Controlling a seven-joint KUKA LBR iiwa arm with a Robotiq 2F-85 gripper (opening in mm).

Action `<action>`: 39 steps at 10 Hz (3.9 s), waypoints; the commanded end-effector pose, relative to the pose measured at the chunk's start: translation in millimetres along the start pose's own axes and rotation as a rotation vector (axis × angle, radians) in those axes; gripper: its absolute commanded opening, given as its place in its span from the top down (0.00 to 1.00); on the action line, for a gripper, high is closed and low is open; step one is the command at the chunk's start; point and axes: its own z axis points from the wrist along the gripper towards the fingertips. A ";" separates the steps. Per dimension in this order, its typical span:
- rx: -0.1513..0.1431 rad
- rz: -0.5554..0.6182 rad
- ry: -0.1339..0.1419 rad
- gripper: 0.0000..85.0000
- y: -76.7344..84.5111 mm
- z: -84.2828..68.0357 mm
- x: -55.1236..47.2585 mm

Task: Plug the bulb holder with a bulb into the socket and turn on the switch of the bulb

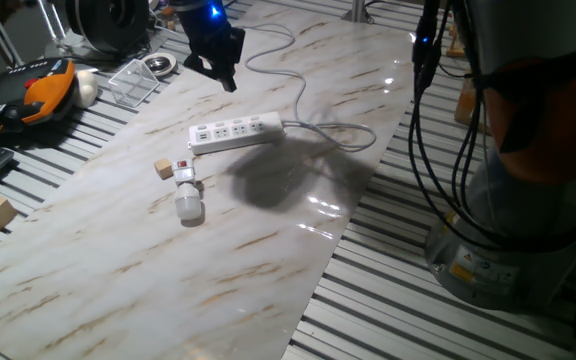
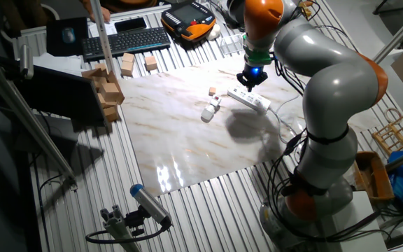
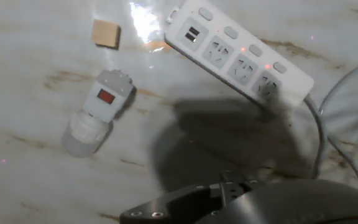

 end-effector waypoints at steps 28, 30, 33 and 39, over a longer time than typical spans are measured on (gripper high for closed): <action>-0.211 0.743 -0.347 0.20 126.2 131.6 -47.6; -0.220 0.759 -0.374 0.20 127.0 134.4 -47.0; -0.225 0.754 -0.373 0.20 126.6 134.3 -48.4; -0.189 0.655 -0.313 0.00 125.8 131.9 -48.2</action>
